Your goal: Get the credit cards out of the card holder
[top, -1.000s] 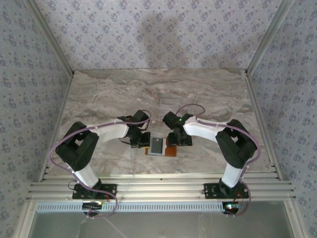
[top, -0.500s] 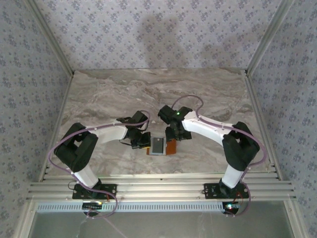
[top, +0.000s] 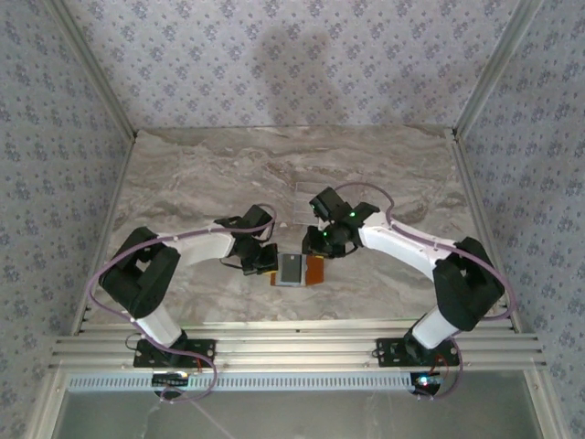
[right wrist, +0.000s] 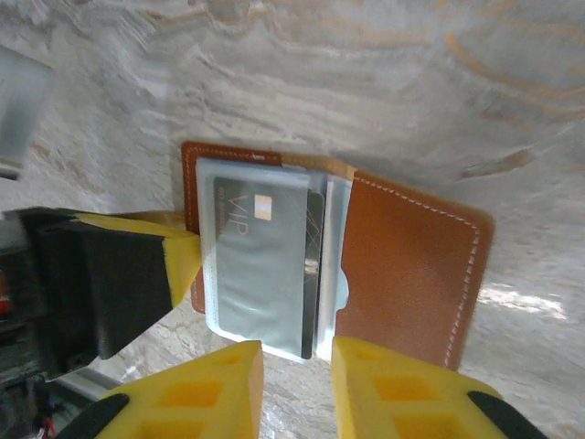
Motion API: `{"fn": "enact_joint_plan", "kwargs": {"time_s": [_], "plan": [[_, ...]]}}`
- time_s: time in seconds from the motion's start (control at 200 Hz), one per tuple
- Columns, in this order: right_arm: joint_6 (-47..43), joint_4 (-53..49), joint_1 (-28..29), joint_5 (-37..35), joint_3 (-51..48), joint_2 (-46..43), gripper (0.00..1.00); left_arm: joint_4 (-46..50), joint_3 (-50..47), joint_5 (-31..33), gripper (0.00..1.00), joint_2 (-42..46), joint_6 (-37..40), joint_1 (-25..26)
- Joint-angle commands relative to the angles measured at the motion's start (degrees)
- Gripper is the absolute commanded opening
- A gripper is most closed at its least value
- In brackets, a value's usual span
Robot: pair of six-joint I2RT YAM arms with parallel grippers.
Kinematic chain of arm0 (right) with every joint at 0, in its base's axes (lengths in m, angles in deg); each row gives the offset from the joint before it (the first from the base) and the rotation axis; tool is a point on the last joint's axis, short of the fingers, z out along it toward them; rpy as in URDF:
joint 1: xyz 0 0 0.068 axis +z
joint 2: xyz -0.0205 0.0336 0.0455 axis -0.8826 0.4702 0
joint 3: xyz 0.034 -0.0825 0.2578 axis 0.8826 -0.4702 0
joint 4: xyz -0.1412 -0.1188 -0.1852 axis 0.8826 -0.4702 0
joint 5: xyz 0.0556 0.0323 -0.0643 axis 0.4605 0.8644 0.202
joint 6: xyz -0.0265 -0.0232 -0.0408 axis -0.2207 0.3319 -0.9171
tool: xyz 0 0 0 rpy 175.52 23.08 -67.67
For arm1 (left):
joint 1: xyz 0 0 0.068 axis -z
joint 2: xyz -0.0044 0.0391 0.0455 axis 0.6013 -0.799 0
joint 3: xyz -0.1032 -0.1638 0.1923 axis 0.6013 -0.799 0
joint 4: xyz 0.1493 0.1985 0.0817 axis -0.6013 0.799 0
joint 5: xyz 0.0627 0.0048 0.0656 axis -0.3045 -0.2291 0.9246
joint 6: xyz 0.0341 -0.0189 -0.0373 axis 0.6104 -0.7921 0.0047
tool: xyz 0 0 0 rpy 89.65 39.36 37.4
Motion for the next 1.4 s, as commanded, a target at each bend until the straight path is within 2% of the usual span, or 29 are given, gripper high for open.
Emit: {"fn": "enact_joint_plan", "kwargs": {"time_s": [0.0,0.425,0.545,1.089,1.394], "plan": [[3.79,8.45,-0.13,7.68,-2.55,1.43,0.24,1.03,-2.14,0.98,0.03,-0.29,-1.19,0.70],[2.76,13.17,-1.38,6.80,-8.93,8.35,0.14,2.85,0.33,2.03,0.06,4.50,-2.03,0.69],[2.08,12.80,-1.27,6.09,-9.03,9.06,0.11,2.42,1.20,0.73,0.11,5.19,-1.95,0.67],[0.47,10.31,-0.99,4.80,-8.08,8.75,0.10,1.54,3.45,-1.04,0.16,4.79,-0.81,1.37],[0.53,10.52,-0.87,4.71,-8.26,8.34,0.09,-2.86,1.23,-3.74,0.24,3.38,-0.04,1.40]]}}
